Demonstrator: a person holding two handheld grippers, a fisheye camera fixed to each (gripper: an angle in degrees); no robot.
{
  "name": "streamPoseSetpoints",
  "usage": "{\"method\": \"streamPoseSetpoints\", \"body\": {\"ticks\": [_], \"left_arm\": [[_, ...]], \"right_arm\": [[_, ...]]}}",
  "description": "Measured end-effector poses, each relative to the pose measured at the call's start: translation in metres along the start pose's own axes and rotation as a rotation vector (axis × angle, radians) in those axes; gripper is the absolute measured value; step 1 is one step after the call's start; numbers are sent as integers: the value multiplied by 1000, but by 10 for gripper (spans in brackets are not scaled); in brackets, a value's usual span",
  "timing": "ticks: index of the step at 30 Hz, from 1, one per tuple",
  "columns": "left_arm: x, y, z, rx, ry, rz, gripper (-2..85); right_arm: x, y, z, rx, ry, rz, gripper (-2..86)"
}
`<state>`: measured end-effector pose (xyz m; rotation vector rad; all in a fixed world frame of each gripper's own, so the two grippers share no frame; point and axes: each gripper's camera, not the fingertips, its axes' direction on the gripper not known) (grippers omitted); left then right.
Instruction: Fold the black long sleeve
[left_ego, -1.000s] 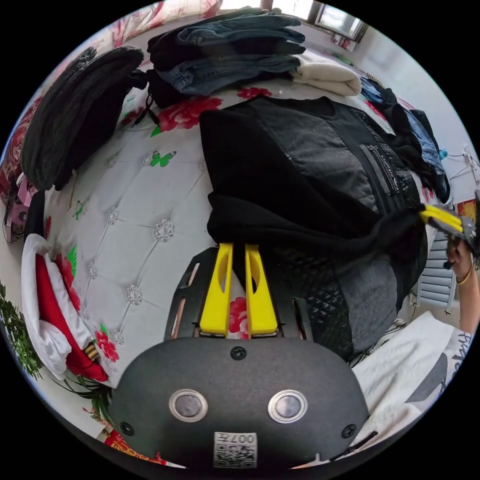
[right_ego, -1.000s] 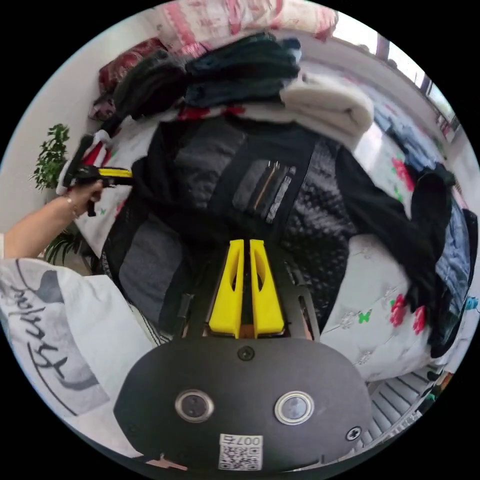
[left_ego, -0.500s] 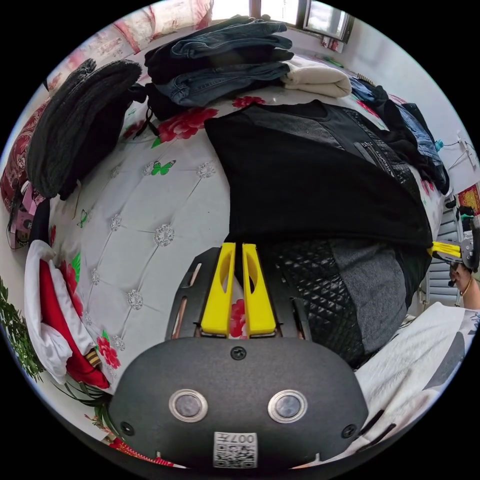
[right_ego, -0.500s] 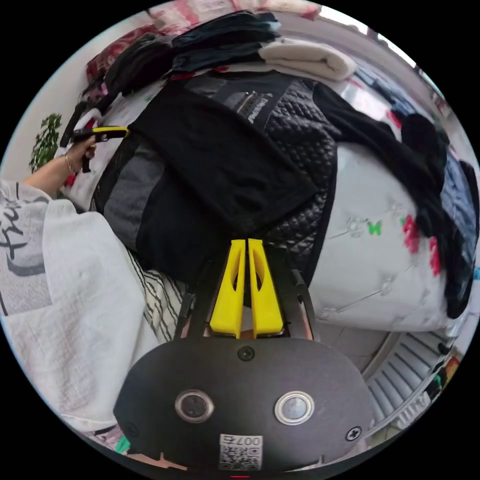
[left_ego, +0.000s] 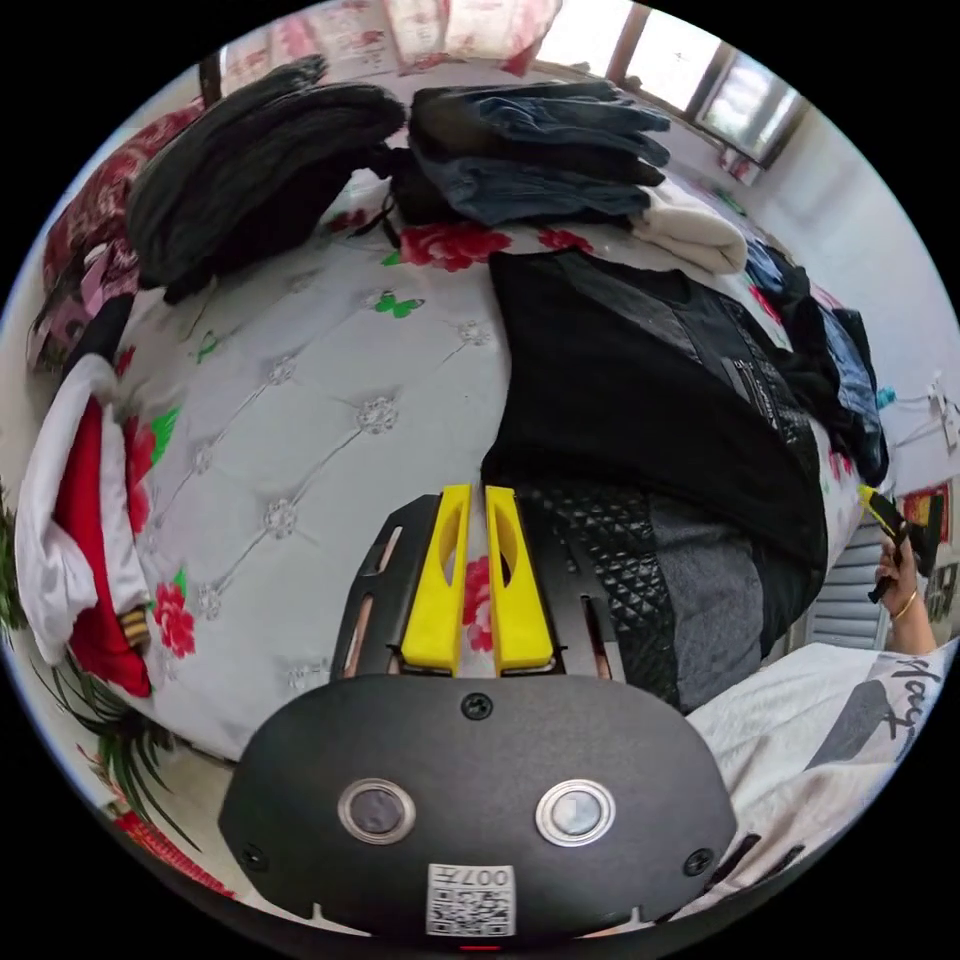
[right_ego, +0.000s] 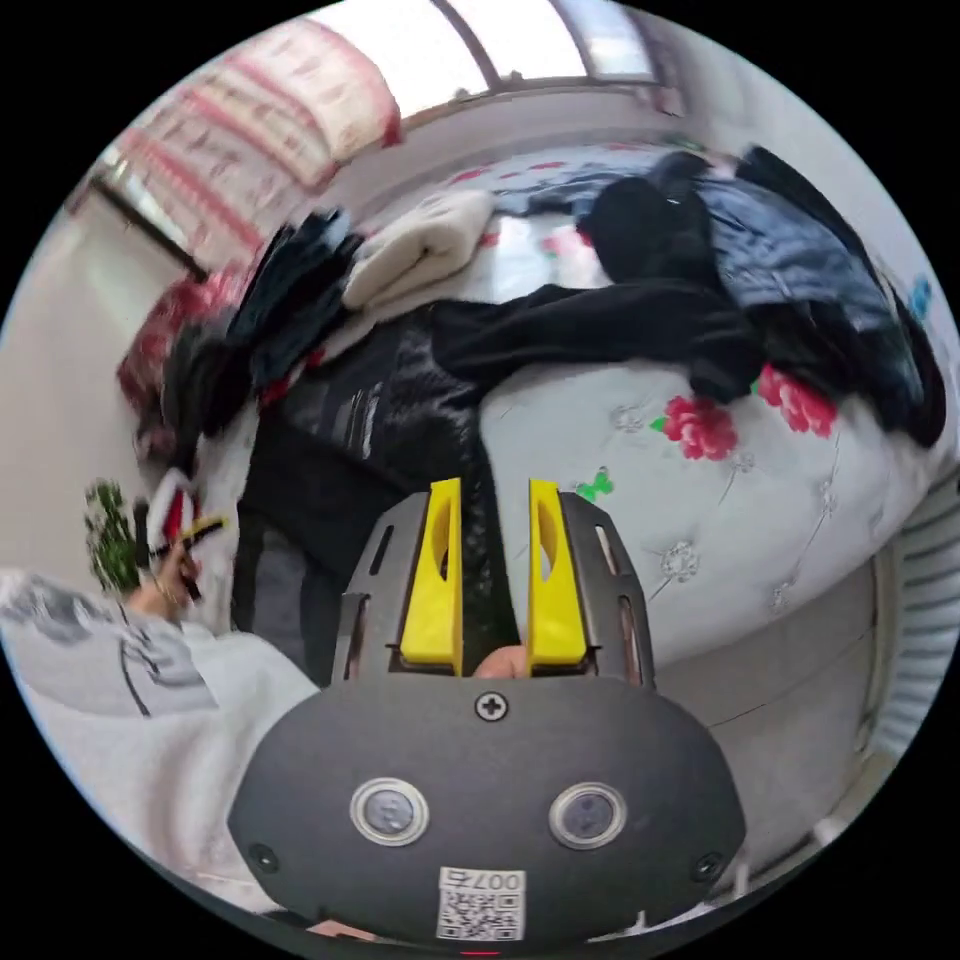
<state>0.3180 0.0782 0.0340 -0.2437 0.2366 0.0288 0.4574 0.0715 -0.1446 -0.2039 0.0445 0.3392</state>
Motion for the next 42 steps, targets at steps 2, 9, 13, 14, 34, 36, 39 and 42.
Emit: {"method": "streamPoseSetpoints", "body": {"ticks": [2, 9, 13, 14, 34, 36, 39, 42], "left_arm": [[-5, 7, -4, -17, -1, -37, 2], [-5, 29, -6, -125, -21, -99, -9], [-5, 34, -3, -146, 24, -158, -9], [-6, 35, -1, -152, 42, -179, -10], [-17, 26, -19, 37, 194, -189, -1], [-24, 30, -15, 26, 207, -194, 13], [-29, 33, -11, 16, 228, -182, 41], [-25, 26, -7, 24, 252, -133, 57]], "right_arm": [[43, -18, 0, 79, -88, 180, 80], [154, -54, 25, 319, -251, 631, 79], [167, -67, 49, 386, -342, 733, 54], [167, -70, 51, 385, -354, 743, 47], [-357, 97, 140, -249, -80, -1260, 0], [-363, 132, 181, -400, -5, -1287, 0], [-372, 149, 195, -362, 91, -1288, 0], [-383, 136, 195, -393, 59, -1263, -1]]}}
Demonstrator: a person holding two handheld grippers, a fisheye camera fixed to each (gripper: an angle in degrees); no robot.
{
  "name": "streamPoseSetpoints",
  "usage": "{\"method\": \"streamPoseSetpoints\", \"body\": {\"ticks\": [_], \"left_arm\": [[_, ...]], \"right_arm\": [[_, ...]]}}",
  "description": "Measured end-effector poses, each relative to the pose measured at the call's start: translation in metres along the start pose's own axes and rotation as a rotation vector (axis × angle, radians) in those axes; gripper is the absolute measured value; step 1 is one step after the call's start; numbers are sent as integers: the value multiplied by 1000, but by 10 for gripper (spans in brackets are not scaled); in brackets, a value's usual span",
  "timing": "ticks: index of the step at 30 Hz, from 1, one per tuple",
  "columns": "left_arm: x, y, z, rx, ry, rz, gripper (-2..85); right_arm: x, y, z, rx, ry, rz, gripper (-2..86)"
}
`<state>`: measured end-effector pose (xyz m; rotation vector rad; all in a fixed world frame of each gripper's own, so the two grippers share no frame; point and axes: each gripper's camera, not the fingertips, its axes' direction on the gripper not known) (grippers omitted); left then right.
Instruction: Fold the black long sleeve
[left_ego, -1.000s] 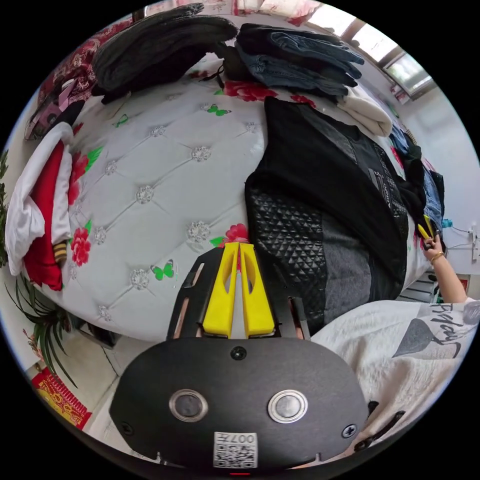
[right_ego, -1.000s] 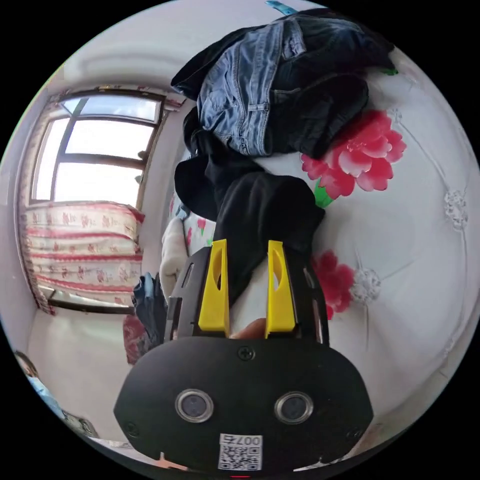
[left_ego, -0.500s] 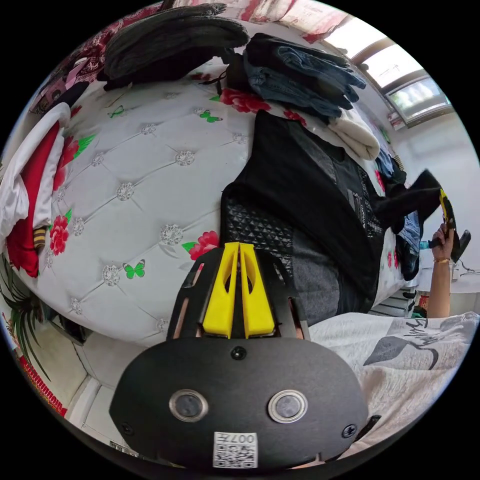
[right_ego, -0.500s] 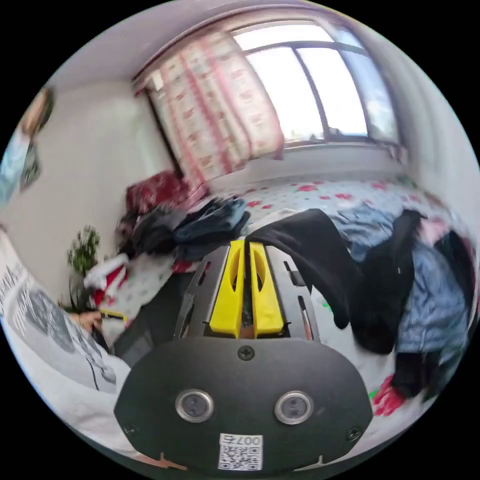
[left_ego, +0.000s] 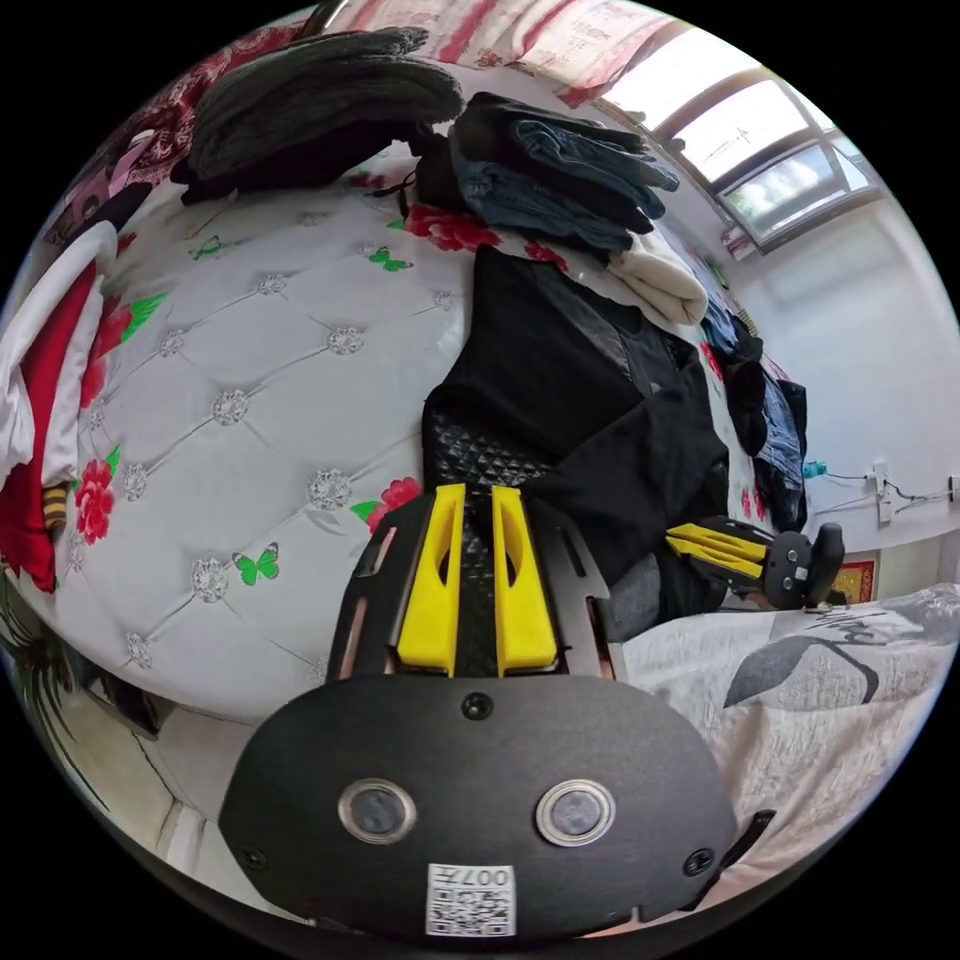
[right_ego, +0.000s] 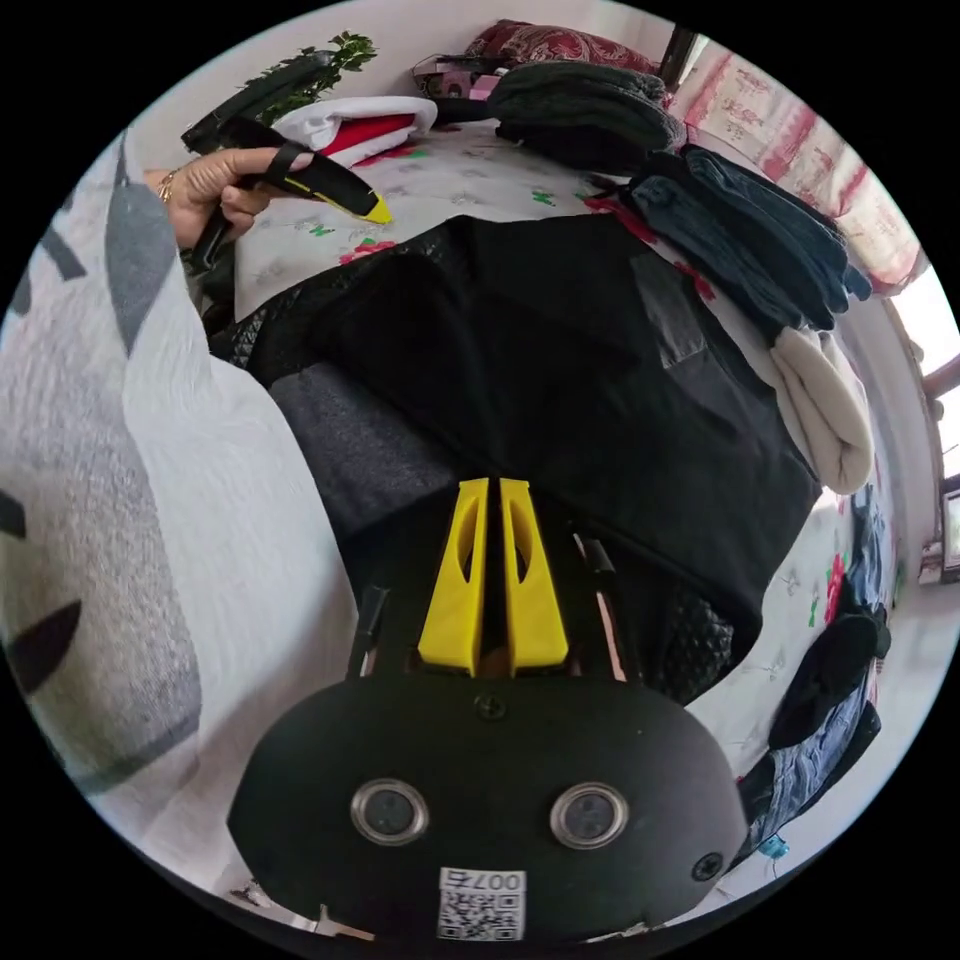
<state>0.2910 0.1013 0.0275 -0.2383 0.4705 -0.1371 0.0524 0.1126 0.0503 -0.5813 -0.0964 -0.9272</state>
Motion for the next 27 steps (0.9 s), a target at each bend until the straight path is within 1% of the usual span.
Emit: {"method": "streamPoseSetpoints", "body": {"ticks": [2, 5, 7, 8, 9, 11, 14, 16, 18, 19, 21, 24, 27], "left_arm": [[8, -8, 7, -3, 28, 34, 69], [29, -23, 31, -86, 72, 120, 91], [43, -26, 54, -164, 8, 190, 87], [53, -26, 66, -218, -84, 233, 63], [65, -23, 65, -193, -184, 305, 37], [79, -20, 69, -232, -261, 399, 5], [86, -13, 69, -268, -282, 491, -6], [82, -12, 66, -266, -266, 486, -6], [70, -14, 60, -240, -201, 418, -1], [66, -15, 58, -229, -188, 392, 2], [47, -16, 49, -197, -176, 274, 24], [20, -6, 36, -185, -158, 173, 43], [-2, 14, 31, -243, -125, 147, 68]], "right_arm": [[9, -6, -4, 26, -67, 19, -2], [23, -17, 0, 29, -173, 59, -1], [29, -24, 4, 27, -230, 93, 0], [30, -25, 5, 31, -240, 100, 0], [34, -26, 3, 45, -236, 118, 2], [44, -23, -3, 87, -200, 167, 7], [79, -14, -4, 122, -138, 296, 19], [123, -2, 1, 97, -105, 450, 28], [156, 10, 3, 99, -126, 566, 32], [174, 21, -1, 132, -158, 634, 34], [194, 41, -7, 186, -204, 719, 38], [208, 85, -14, 229, -252, 833, 48], [207, 140, -16, 184, -267, 930, 60]]}}
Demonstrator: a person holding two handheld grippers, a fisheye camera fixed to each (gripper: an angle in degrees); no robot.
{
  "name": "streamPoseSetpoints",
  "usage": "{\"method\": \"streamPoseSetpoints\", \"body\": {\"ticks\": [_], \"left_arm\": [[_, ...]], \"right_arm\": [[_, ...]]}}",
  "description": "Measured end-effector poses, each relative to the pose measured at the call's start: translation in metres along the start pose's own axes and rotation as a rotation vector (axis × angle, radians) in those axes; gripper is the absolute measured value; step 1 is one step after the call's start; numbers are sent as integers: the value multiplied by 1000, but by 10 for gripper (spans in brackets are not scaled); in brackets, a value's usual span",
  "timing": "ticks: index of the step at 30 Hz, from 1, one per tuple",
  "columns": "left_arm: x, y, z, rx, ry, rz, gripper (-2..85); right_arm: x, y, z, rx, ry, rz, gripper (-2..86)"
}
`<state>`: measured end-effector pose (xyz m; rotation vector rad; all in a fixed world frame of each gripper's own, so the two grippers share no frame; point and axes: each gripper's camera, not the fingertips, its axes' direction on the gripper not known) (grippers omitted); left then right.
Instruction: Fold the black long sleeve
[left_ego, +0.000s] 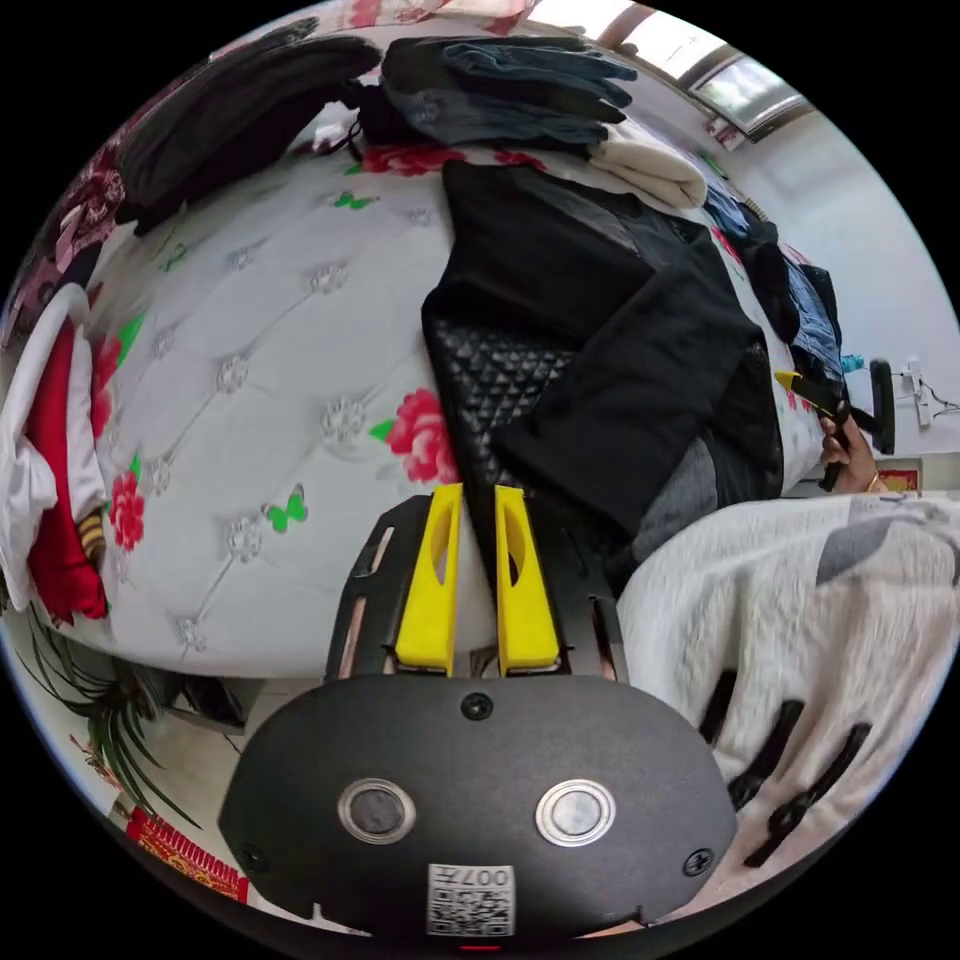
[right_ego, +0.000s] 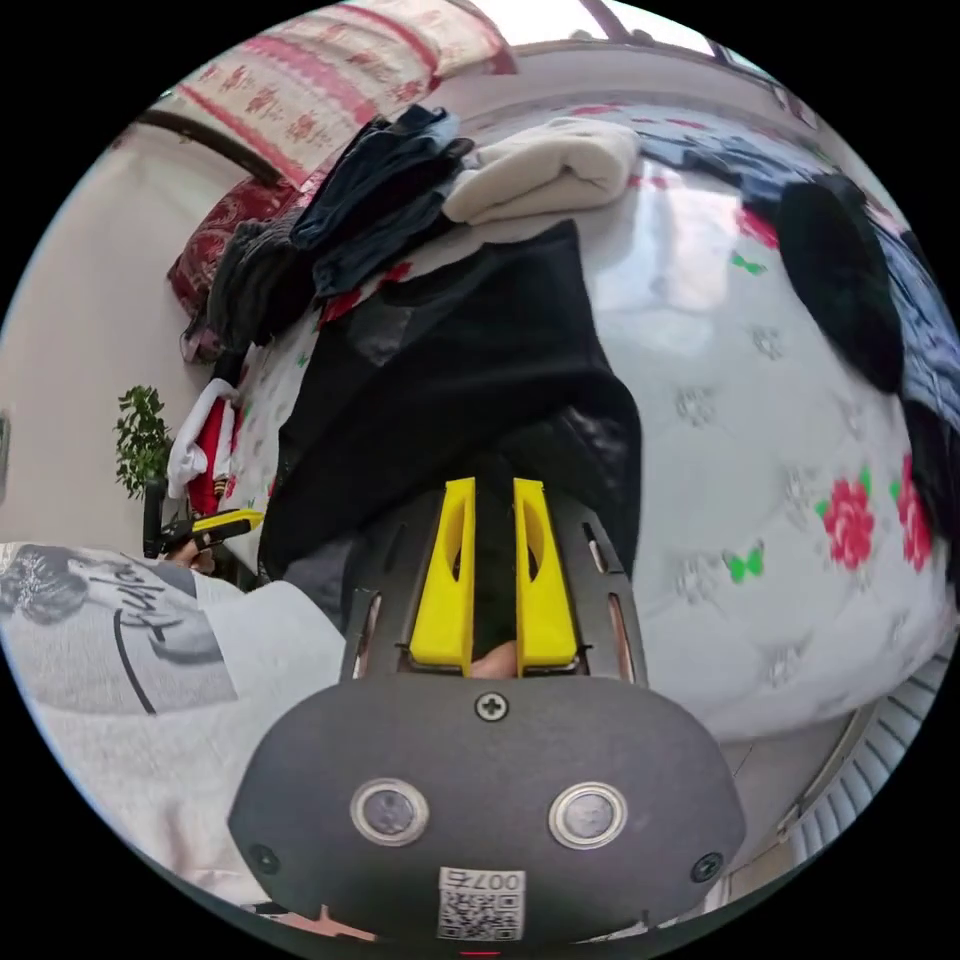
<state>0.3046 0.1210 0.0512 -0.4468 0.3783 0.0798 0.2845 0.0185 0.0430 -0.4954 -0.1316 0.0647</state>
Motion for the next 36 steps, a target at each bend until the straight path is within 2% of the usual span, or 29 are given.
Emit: {"method": "streamPoseSetpoints", "body": {"ticks": [6, 11, 13, 16, 19, 23, 25, 29, 32, 34, 36], "left_arm": [[-6, 33, 24, -123, 161, 9, 82], [11, 27, 28, -150, 17, 166, 72], [9, 27, 29, -152, -9, 202, 51], [-7, 26, 34, -143, 71, 174, 12], [-25, 33, 33, -106, 125, 107, 4], [-44, 52, 27, -20, 186, 46, 14], [-52, 59, 28, -19, 226, 27, 37], [-43, 70, 54, -209, 227, 149, 101], [-37, 70, 65, -224, 131, 186, 79], [-39, 61, 68, -228, 162, 201, 53], [-50, 49, 59, -196, 271, 200, 35]], "right_arm": [[70, 79, -16, -172, 27, 165, 95], [102, 108, 13, -342, -42, 188, 108], [116, 110, 33, -393, -86, 188, 99], [128, 103, 46, -402, -121, 185, 62], [128, 101, 44, -430, -15, 96, 25], [134, 106, 23, -395, -24, 22, 3], [148, 110, 6, -345, -147, 24, -1], [169, 112, -17, -258, -329, 35, -3], [182, 108, -39, -141, -448, 34, -3], [190, 102, -55, -63, -506, 30, -3], [196, 98, -65, -28, -523, 18, -3]]}}
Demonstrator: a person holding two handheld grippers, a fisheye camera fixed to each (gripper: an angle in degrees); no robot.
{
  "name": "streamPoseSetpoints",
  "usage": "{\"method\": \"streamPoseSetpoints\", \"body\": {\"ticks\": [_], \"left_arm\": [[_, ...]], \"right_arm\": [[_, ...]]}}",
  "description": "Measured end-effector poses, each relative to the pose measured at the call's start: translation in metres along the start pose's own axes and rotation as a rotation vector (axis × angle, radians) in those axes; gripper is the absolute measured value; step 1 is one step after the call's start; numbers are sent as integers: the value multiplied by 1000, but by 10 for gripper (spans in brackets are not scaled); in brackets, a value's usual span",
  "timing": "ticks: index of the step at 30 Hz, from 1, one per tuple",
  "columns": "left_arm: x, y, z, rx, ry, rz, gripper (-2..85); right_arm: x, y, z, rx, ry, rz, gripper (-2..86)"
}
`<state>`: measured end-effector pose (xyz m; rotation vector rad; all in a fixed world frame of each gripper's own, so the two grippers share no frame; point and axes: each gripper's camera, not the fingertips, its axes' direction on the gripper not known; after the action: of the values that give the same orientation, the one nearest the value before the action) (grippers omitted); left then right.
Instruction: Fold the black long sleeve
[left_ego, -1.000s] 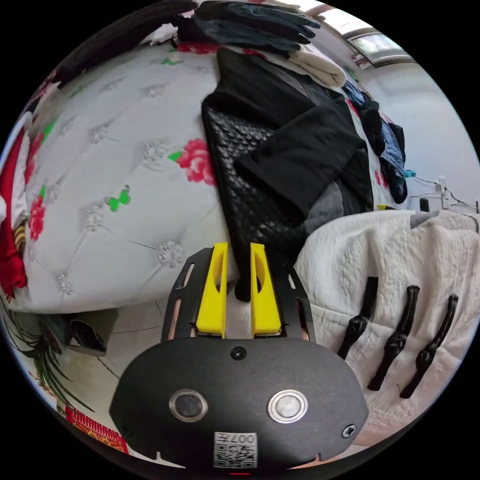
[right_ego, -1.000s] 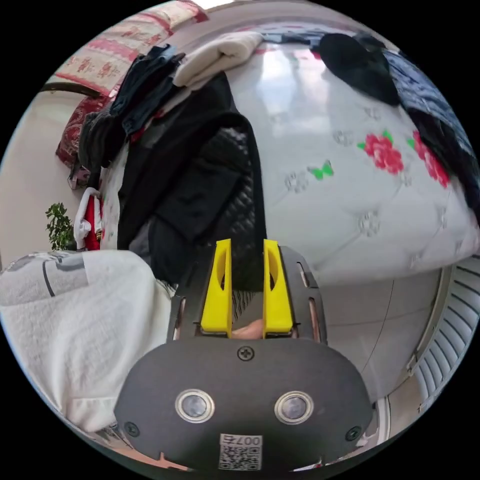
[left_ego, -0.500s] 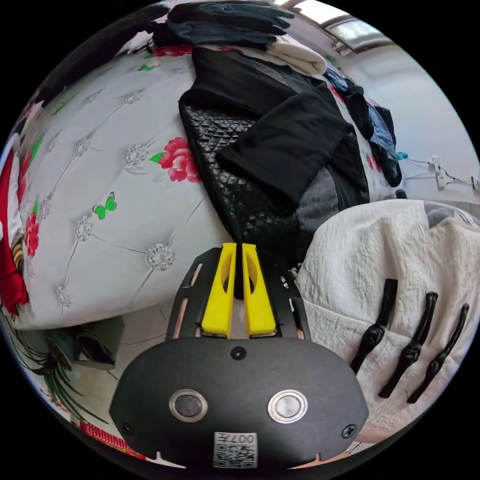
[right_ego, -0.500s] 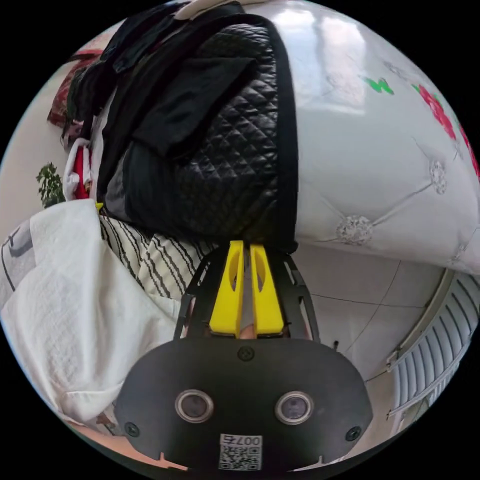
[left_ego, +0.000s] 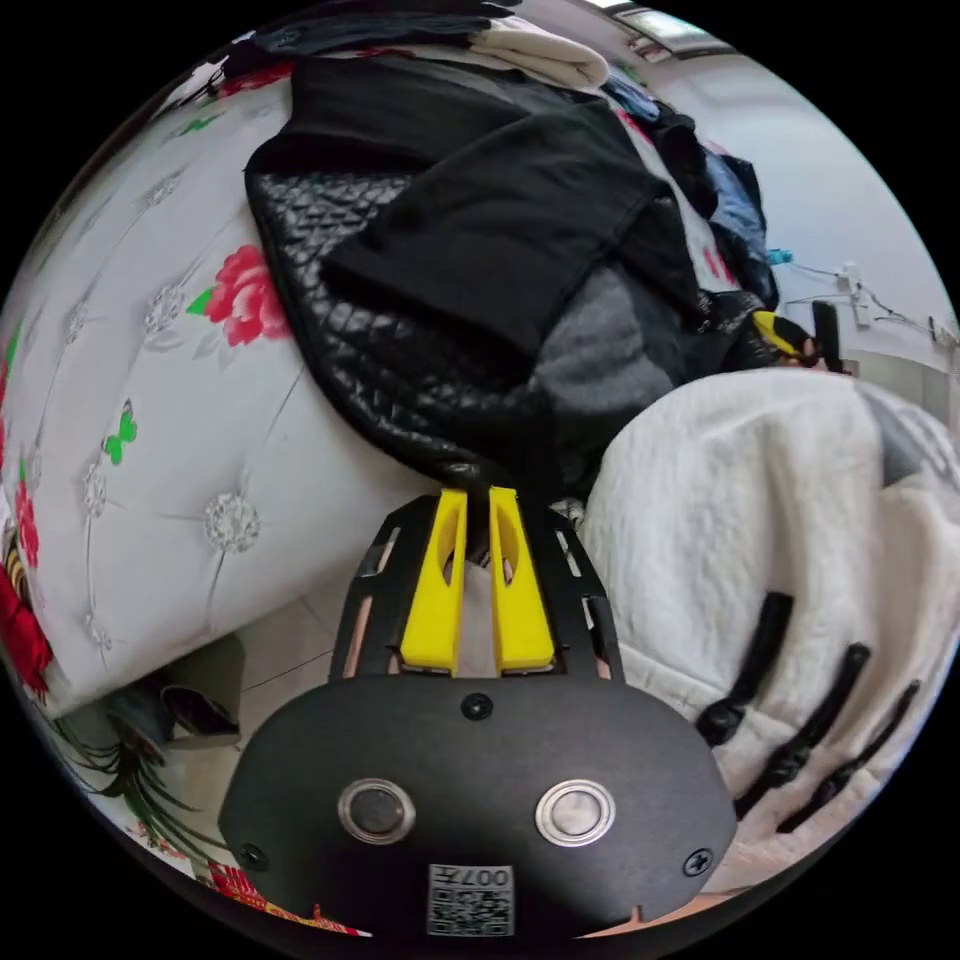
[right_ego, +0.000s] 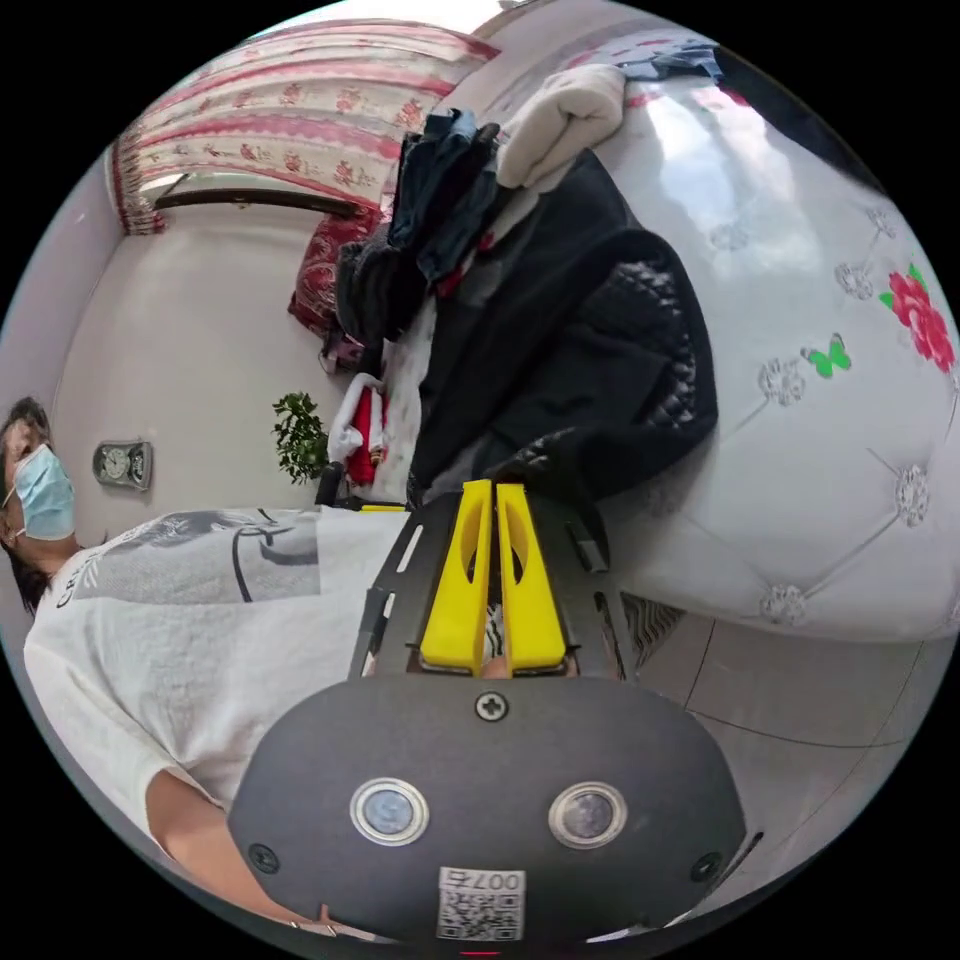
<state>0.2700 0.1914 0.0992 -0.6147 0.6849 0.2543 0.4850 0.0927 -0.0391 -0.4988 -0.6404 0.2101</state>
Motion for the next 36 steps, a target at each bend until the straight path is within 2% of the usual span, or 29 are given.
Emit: {"method": "streamPoseSetpoints", "body": {"ticks": [2, 5, 7, 9, 12, 20, 25, 28, 30, 33, 36], "left_arm": [[-10, 1, -19, 68, 63, 11, 27], [-39, 16, -59, 263, 182, -29, 18], [-64, 33, -82, 408, 274, -100, 15], [-97, 52, -97, 552, 454, -177, 12], [-114, 65, -100, 639, 579, -184, 10], [-128, 80, -93, 598, 605, -173, 10], [-146, 36, -124, 638, 670, -131, 16], [-158, -24, -152, 711, 590, -212, 32], [-171, -68, -154, 751, 566, -391, 64], [-172, -96, -139, 743, 496, -540, 90], [-159, -101, -125, 731, 355, -479, 89]], "right_arm": [[1, -1, -12, 25, 8, -18, -3], [11, 6, -37, 116, -34, 4, -3], [27, 17, -62, 244, -116, 46, -3], [41, 26, -82, 360, -206, 84, -3], [58, 39, -103, 490, -396, 104, -2], [65, 49, -110, 415, -441, 127, -2], [48, -11, -131, 375, -418, 52, -1], [34, -73, -135, 430, -314, 27, 4], [33, -106, -129, 468, -200, 30, 11], [47, -132, -103, 430, -71, 138, 27], [54, -115, -75, 394, -20, 152, 41]]}}
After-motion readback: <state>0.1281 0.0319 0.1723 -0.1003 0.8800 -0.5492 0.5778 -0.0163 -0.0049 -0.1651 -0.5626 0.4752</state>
